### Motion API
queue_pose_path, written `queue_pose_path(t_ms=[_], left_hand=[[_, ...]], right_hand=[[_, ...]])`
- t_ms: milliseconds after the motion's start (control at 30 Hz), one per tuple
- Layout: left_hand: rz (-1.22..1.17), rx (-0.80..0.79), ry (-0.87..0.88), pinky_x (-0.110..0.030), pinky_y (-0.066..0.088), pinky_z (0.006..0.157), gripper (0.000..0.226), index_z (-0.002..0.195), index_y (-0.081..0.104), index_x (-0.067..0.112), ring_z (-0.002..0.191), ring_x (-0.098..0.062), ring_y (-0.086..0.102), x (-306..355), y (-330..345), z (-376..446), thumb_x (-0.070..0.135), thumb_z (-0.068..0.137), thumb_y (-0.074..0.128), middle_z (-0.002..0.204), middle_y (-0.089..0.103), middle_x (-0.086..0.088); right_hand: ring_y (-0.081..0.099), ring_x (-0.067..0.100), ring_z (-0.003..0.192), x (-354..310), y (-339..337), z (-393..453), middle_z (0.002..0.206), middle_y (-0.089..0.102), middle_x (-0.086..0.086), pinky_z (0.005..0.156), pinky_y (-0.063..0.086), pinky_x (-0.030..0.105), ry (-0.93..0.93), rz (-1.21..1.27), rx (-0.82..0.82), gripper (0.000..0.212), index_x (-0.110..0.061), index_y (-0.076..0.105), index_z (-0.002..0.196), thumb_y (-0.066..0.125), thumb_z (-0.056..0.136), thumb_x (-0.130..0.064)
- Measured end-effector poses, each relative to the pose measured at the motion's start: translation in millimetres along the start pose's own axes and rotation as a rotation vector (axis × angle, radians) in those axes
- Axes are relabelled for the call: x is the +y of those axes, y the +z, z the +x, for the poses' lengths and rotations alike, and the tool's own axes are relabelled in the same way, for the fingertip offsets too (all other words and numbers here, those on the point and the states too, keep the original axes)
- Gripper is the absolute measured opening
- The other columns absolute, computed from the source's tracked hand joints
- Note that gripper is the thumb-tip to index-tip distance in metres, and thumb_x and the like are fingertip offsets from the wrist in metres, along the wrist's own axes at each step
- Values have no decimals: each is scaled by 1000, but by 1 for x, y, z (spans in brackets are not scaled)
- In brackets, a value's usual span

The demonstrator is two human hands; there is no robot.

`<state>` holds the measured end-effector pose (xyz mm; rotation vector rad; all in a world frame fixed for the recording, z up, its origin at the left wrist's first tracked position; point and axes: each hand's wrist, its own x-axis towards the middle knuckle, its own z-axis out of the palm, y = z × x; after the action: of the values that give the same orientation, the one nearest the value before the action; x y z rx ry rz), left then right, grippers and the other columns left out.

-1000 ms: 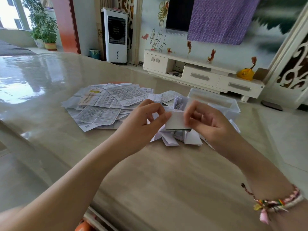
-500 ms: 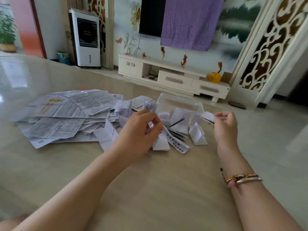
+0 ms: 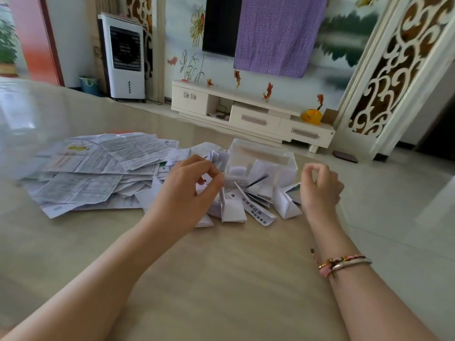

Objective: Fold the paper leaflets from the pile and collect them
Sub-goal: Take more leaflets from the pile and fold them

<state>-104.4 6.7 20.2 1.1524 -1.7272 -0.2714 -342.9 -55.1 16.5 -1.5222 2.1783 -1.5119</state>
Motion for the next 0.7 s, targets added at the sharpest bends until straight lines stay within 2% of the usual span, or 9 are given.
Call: queue_pose_path(t_ms=[100,200,267,400,500,600,700], left_hand=[[6,25,-6,-9,33,64,14,79,67,18,77,-7,52,-5,-10,-1,20,91,60,87,57,11],[28,41,-22,-9,34,64,14,78,67,18,75,-6,51,-12,-24,-6,18,91,61,87,58,11],[44,61,-48,-9,34,64,14,78,67,18,76,-6,51,-19,-36,-9,16,91,61,87,58,11],[195,110,-136,-31,41,79,6,88,66,20,91,-21,54,-45,-62,-16,20,90,61,93,57,8],[407,78,-284,-34,35,88,15,106,62,23,112,-26,46,-67,-84,-26,27,93,56,116,55,3],[531,-6,-399,-38,29,106,35,128,55,27,131,-28,36,-86,-102,-35,37,94,52,143,45,1],[621,-109,-460,-40,7,119,49,142,41,38,147,-26,11,-101,-112,-40,48,95,47,159,22,1]], right_hand=[[36,23,120,-12,7,-16,116,51,4,88,26,30,-273,26,-5,20,-19,58,108,46,95,-28],[40,17,112,-31,15,-38,111,54,-4,86,25,25,-514,27,-62,30,-22,59,104,38,90,-39],[44,16,109,-44,19,-54,110,55,-7,90,28,24,-639,52,-149,32,-21,61,103,37,90,-39],[45,13,112,-62,23,-89,115,55,-10,98,30,25,-822,89,-393,28,-22,62,105,41,92,-35],[42,9,116,-71,25,-109,118,54,-14,99,29,23,-893,110,-524,22,-24,62,105,46,92,-31],[42,9,119,-75,26,-120,117,53,-15,102,28,20,-972,132,-602,20,-24,63,105,49,92,-30],[41,7,122,-76,27,-123,117,52,-18,102,24,14,-1001,144,-641,22,-26,63,106,47,92,-33]])
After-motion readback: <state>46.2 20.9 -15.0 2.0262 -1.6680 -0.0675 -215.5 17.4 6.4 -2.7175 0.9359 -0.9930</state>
